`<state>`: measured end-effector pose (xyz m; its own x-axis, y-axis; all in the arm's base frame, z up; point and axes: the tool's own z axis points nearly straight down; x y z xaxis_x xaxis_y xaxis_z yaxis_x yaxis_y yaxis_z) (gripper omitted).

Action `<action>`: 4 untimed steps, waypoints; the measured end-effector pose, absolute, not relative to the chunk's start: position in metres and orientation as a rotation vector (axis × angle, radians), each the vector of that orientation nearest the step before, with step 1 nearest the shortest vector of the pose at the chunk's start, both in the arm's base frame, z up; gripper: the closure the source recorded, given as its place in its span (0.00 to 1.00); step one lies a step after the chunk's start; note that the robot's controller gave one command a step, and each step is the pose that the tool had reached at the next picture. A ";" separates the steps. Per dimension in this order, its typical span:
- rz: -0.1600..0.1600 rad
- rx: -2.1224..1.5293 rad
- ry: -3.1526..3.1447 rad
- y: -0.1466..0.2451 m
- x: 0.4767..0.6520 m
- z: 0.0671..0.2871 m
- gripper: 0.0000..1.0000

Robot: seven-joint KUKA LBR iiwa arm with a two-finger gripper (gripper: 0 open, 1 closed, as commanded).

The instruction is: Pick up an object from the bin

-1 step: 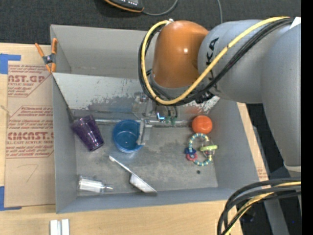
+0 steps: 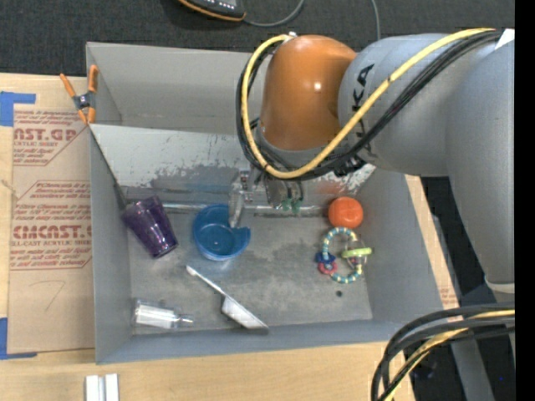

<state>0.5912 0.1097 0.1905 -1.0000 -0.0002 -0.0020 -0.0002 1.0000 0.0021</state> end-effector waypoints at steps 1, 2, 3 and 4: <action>0.003 0.000 3.140 0.110 0.591 0.190 1.00; 0.004 -0.002 3.137 0.110 0.591 0.190 1.00; 0.003 -0.187 3.131 0.142 0.591 0.192 1.00; 0.005 -0.056 3.135 0.144 0.550 0.120 1.00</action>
Offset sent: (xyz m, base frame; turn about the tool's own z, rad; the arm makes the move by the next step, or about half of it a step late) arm -0.0267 0.0276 -0.0596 -0.0612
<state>0.5505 0.1443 0.1196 -0.9994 -0.0356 -0.0058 -0.0356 0.9994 0.0031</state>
